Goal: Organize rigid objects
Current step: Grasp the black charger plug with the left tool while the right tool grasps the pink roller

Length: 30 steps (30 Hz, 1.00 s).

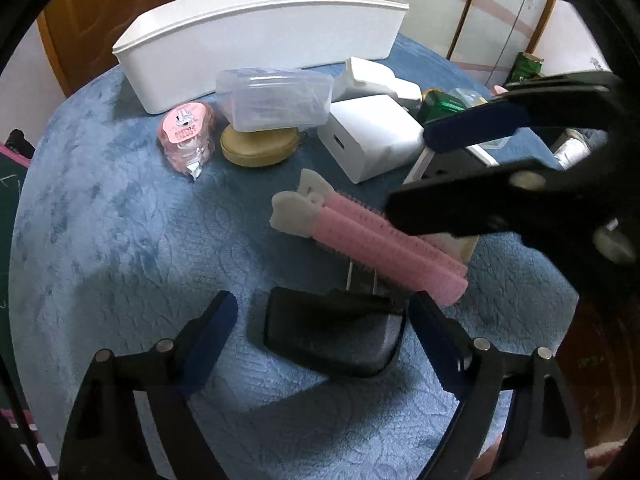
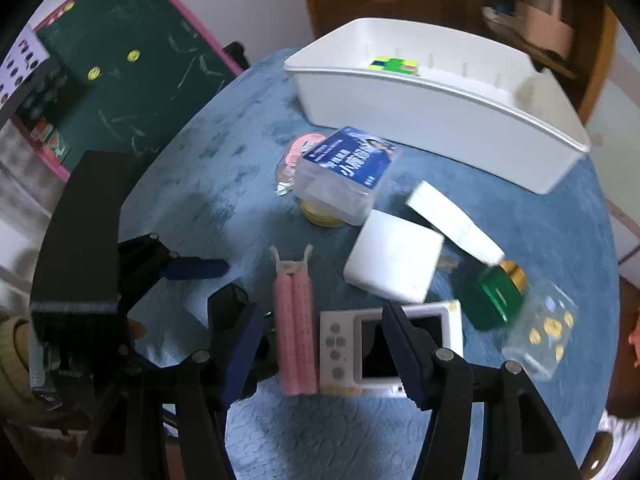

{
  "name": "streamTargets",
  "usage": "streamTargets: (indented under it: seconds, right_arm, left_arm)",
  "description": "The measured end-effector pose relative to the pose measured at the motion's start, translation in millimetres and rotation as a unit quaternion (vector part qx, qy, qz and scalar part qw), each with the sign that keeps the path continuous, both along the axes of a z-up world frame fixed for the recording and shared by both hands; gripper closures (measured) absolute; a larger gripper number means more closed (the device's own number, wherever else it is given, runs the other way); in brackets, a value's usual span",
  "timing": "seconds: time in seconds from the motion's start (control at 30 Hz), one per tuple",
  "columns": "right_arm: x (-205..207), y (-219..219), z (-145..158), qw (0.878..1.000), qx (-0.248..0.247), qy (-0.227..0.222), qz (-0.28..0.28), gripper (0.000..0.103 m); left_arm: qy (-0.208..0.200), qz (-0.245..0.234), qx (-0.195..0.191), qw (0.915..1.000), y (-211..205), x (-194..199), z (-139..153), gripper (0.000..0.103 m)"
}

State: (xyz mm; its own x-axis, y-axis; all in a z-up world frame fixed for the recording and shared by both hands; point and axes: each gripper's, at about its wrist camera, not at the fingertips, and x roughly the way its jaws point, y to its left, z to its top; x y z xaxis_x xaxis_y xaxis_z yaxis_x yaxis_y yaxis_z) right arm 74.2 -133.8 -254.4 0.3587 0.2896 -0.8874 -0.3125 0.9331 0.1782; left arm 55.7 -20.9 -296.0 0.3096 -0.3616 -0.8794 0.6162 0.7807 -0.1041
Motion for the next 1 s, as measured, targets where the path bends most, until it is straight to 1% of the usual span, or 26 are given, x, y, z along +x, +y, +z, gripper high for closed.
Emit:
streamTargets:
  seconds: [0.03, 0.1, 0.2, 0.27, 0.33, 0.37, 0.47, 0.53, 0.57, 0.6, 0.63, 0.7, 0.83, 1.0]
  right_arm:
    - [2.5, 0.8, -1.5, 1.000, 0.000, 0.003, 0.006, 0.042]
    - [11.2, 3.6, -7.3, 1.000, 0.006, 0.017, 0.025, 0.049]
    - [20.2, 8.3, -16.8, 0.998, 0.009, 0.040, 0.045, 0.051]
    - [23.0, 14.3, -22.0, 0.997, -0.001, 0.044, 0.061, 0.053]
    - [27.8, 18.6, -25.7, 0.996, 0.000, 0.053, 0.075, 0.056]
    - [29.9, 21.6, -28.2, 0.995, 0.004, 0.061, 0.083, 0.058]
    - [37.1, 27.7, -35.0, 0.993, 0.005, 0.076, 0.095, 0.059]
    - [42.2, 32.6, -40.3, 0.991, 0.001, 0.087, 0.101, 0.062]
    - [44.9, 34.3, -43.1, 0.990, 0.005, 0.095, 0.102, 0.066]
    - [47.0, 35.0, -44.8, 0.990, 0.006, 0.099, 0.101, 0.067]
    - [49.1, 35.5, -45.4, 0.990, 0.007, 0.100, 0.099, 0.069]
    - [52.6, 33.7, -46.1, 0.990, 0.015, 0.107, 0.094, 0.074]
    - [56.2, 25.2, -46.4, 0.989, 0.035, 0.118, 0.083, 0.075]
    - [49.7, 21.7, -43.0, 0.991, 0.038, 0.111, 0.070, 0.076]
  left_arm:
    - [-0.001, 0.001, -0.003, 1.0000, 1.2, -1.4, 0.0, 0.014]
    - [-0.002, 0.003, -0.008, 1.0000, 2.4, -3.9, -0.1, 0.014]
    - [0.000, 0.006, -0.016, 0.9998, 9.9, -2.4, 2.5, 0.014]
    - [-0.001, 0.008, -0.020, 0.9998, 10.9, 0.9, 2.5, 0.016]
    - [-0.001, 0.012, -0.023, 0.9997, 6.2, 7.9, 0.3, 0.020]
    - [0.000, 0.012, -0.025, 0.9996, 7.9, 8.3, 0.7, 0.020]
    - [0.000, 0.014, -0.028, 0.9995, 13.5, 7.4, 2.6, 0.021]
    - [-0.002, 0.010, -0.029, 0.9995, 15.3, 5.2, 2.0, 0.026]
    - [-0.003, 0.008, -0.031, 0.9995, 13.6, 4.8, 2.4, 0.027]
    - [-0.003, 0.005, -0.032, 0.9995, 12.1, 5.1, 2.9, 0.034]
    - [-0.004, 0.003, -0.033, 0.9995, 9.8, 4.6, 3.6, 0.036]
    - [-0.008, 0.002, -0.028, 0.9996, 8.3, 3.1, 4.4, 0.036]
    - [-0.013, 0.000, -0.028, 0.9995, 11.5, -0.1, 6.6, 0.036]
    - [-0.025, -0.005, -0.019, 0.9995, 15.6, -11.8, 13.3, 0.036]
